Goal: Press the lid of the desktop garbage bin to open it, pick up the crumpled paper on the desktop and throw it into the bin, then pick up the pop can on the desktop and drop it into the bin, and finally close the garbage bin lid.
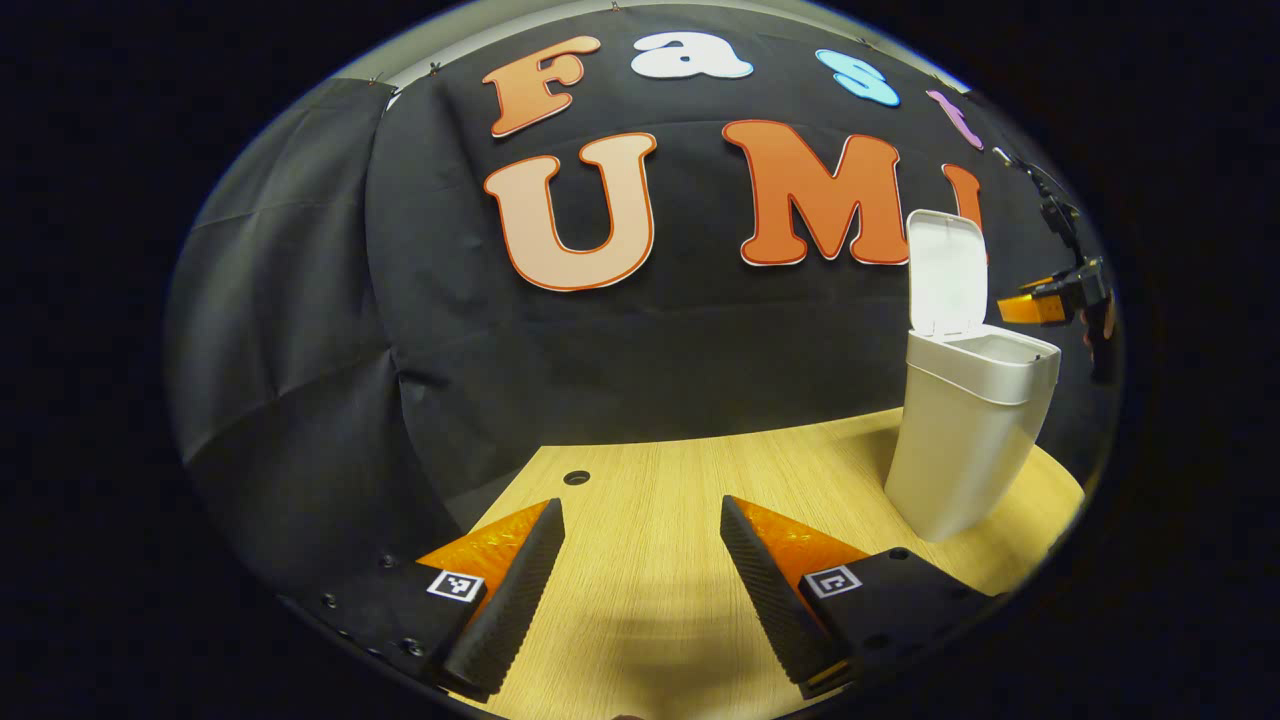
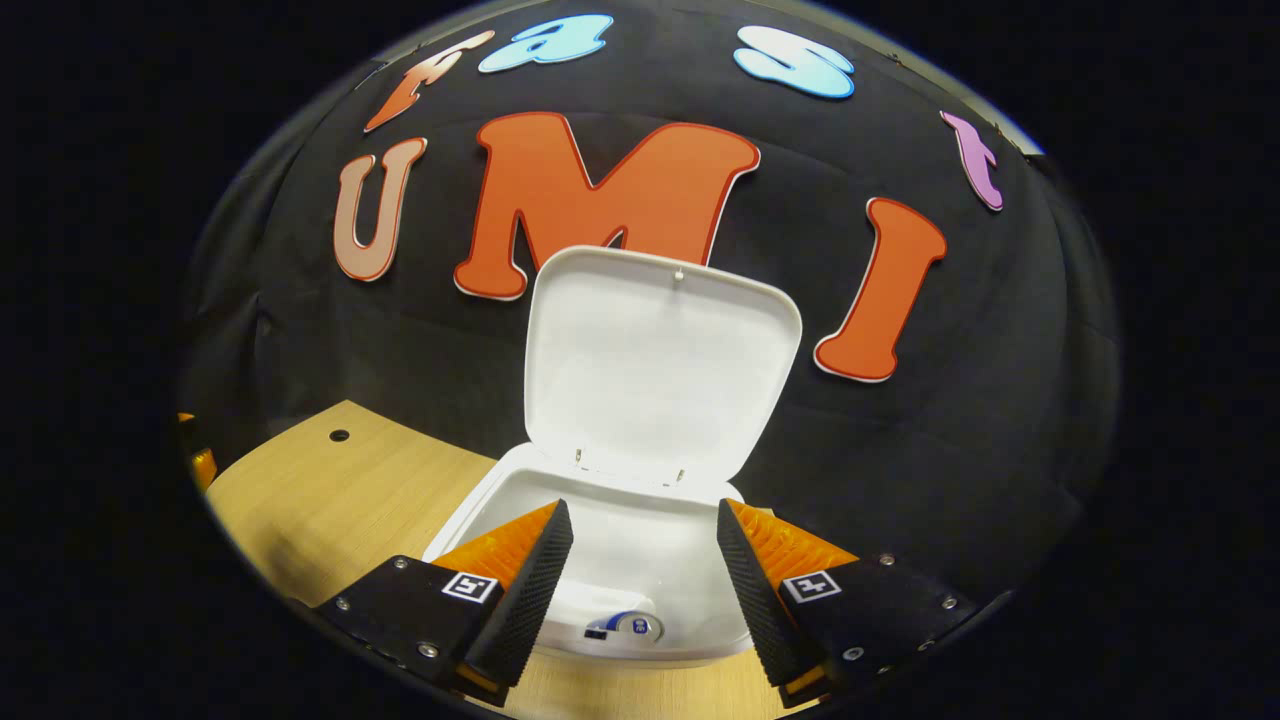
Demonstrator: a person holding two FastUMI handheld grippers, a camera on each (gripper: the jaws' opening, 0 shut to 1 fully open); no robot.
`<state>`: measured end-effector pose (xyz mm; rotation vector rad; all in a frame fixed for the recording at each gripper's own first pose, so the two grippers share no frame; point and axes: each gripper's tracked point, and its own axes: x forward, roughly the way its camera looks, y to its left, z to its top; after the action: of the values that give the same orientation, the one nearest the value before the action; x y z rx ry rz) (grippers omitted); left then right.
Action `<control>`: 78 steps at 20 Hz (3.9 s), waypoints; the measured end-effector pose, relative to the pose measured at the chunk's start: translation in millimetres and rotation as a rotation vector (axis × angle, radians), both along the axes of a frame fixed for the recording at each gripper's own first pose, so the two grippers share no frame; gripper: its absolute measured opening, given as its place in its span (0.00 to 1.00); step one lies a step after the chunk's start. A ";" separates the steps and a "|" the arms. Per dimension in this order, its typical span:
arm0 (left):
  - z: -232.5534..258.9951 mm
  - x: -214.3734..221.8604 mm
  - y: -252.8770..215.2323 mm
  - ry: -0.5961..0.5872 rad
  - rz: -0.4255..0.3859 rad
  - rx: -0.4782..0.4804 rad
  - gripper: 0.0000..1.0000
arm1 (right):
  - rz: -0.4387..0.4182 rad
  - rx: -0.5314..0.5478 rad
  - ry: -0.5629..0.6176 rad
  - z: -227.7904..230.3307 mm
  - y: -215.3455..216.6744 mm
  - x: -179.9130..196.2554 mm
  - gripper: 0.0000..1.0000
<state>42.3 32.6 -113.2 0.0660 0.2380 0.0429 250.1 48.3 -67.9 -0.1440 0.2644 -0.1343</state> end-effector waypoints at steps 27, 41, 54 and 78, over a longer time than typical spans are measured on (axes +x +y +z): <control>-11.4 -24.2 19.0 0.032 0.092 -0.035 0.98 | -0.002 0.004 -0.130 141.1 -8.0 117.9 0.88; -14.1 -36.4 21.1 0.056 0.093 -0.059 0.98 | 0.072 0.097 0.010 102.3 11.1 92.8 0.88; -21.5 -33.6 7.9 0.115 0.004 -0.013 1.00 | 0.065 0.157 0.162 33.0 7.6 47.8 0.88; -27.2 -39.3 -10.1 0.148 -0.066 0.019 1.00 | 0.063 0.218 0.332 -47.2 21.8 -21.9 0.88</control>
<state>3.0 22.6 -140.4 0.0964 0.3831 -0.0256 228.2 70.2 -115.1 0.0436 0.6022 -0.0170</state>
